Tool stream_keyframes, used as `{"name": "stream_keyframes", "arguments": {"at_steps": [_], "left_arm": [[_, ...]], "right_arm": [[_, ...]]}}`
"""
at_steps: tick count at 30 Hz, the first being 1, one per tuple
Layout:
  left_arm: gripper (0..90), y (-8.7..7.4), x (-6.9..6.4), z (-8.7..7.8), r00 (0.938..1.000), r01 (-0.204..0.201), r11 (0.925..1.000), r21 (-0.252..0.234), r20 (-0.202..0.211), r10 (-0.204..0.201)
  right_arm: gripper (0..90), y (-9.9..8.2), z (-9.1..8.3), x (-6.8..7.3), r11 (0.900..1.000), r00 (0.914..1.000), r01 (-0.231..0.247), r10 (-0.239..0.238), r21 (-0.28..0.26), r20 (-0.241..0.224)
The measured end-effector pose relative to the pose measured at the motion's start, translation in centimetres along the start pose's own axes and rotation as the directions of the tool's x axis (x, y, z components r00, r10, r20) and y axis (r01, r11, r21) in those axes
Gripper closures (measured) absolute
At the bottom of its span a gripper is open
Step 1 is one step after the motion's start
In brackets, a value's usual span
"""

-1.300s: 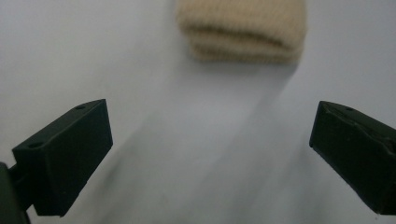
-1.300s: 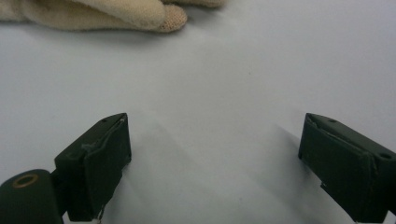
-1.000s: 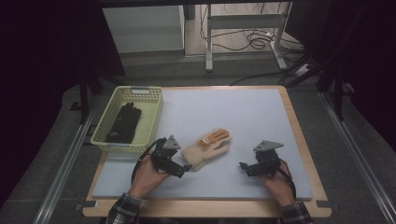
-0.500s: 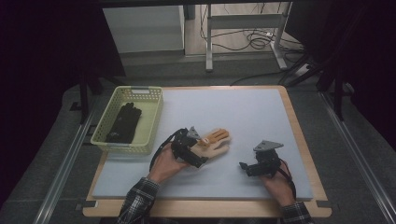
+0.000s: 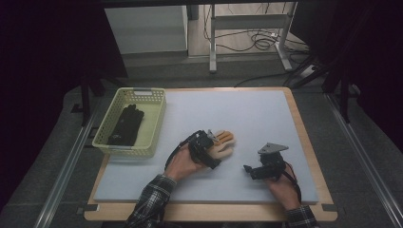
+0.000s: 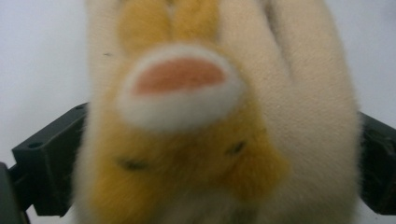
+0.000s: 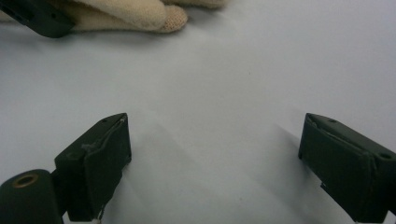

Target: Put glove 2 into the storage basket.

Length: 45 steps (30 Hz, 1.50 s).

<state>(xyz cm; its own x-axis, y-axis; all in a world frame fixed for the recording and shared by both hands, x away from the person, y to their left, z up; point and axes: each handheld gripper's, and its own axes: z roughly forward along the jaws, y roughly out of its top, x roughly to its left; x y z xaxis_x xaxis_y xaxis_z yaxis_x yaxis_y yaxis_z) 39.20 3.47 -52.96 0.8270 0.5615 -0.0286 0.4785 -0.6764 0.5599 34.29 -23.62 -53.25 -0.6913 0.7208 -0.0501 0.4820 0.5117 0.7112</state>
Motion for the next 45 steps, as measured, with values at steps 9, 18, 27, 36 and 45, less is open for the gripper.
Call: {"name": "stream_keyframes", "arguments": {"at_steps": [9, 18, 27, 36, 45], "left_arm": [[39.5, -0.3, -0.1, -1.1, 0.9999, 0.012, 0.9998, -0.013, -0.005, -0.012], [56.2, -0.1, -0.8, -1.7, 0.9969, 0.071, 0.9974, -0.004, -0.033, -0.071], [55.6, 0.7, 0.2, -4.7, 0.9892, 0.124, 0.9902, -0.064, -0.071, -0.128], [54.9, 1.1, 2.2, -8.4, 0.9769, 0.176, 0.9793, -0.099, -0.105, -0.186], [54.3, 0.5, 5.0, -12.1, 0.954, 0.232, 0.9642, -0.128, -0.163, -0.251]], "right_arm": [[9.0, 0.0, 0.0, 0.0, 1.0, 1.0, 0.002, -0.002, 0.001, 0.001], [9.0, 0.0, 0.0, 0.0, 1.0, 1.0, 0.002, -0.002, 0.001, 0.001], [9.0, 0.0, 0.0, 0.0, 1.0, 1.0, 0.002, -0.002, 0.001, 0.001], [9.0, 0.0, 0.0, 0.0, 1.0, 1.0, 0.005, -0.005, -0.001, 0.001], [9.0, 0.0, 0.0, 0.0, 1.0, 1.0, 0.005, -0.005, 0.0, 0.001]]}}
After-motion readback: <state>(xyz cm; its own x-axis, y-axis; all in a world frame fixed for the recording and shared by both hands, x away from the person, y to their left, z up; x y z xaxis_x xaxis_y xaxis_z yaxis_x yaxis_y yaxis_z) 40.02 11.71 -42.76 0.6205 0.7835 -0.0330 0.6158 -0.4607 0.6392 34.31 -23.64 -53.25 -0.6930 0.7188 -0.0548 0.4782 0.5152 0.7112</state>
